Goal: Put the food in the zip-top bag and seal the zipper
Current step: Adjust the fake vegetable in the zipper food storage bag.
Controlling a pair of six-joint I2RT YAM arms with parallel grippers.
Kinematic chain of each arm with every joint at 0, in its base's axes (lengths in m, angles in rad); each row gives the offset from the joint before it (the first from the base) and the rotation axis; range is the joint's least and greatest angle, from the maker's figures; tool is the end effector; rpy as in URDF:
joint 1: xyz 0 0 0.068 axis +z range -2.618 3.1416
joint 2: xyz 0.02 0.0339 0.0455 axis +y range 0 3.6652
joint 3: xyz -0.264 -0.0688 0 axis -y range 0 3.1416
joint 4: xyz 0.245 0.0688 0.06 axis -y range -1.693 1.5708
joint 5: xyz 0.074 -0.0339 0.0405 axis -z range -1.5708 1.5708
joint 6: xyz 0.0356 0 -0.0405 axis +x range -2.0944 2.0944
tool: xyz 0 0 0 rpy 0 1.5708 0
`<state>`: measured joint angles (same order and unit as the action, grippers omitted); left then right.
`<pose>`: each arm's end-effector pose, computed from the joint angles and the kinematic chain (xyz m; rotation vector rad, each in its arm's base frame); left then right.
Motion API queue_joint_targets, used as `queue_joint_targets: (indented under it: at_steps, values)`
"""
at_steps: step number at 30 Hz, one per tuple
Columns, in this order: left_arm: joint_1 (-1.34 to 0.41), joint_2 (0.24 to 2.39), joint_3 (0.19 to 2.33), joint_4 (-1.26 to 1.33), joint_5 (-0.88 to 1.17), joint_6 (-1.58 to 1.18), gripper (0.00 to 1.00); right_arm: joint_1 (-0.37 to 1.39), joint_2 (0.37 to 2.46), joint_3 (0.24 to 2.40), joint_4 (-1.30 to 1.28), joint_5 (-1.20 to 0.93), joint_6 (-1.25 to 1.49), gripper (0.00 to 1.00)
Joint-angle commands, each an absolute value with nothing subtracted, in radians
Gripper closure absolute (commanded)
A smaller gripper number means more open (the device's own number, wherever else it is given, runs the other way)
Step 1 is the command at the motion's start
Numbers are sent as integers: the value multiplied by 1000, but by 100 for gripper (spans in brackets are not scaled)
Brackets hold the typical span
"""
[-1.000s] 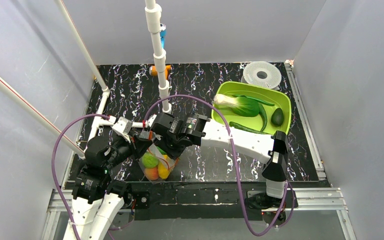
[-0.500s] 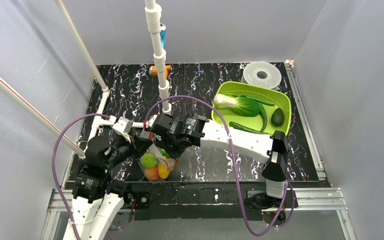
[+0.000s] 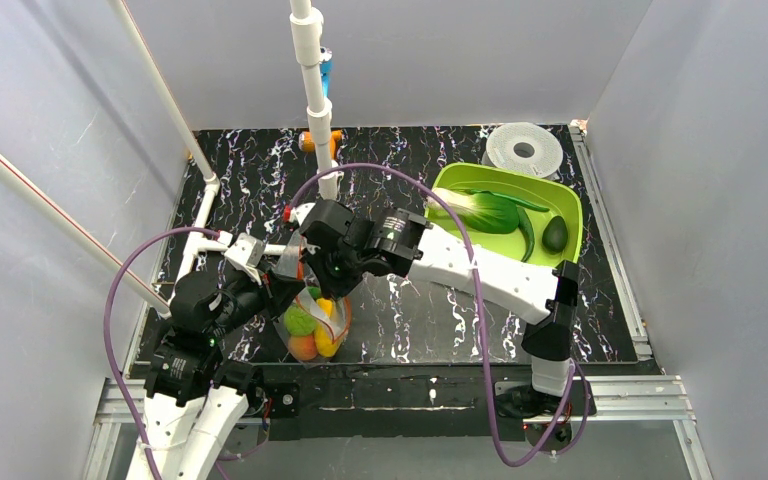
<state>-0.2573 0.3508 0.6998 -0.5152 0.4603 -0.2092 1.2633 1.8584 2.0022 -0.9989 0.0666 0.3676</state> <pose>0.0794 -0.0372 0.3269 0.3875 1.7345 -0.7384 0.1235 0.3811 0.3785 -1.0681 2.2962 0.6316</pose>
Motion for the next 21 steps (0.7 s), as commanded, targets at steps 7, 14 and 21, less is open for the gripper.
queue_joint_targets:
  at_steps: [7,14,21]
  values:
    - [-256,341,693,-497,471,-205,100,1239,1902,1953,-898,30,488,99]
    - [-256,318,695,-500,455,-204,100,1250,1897,1865,-834,44,518,99]
    - [-256,314,694,-499,449,-206,100,1258,1854,1885,-837,-86,546,91]
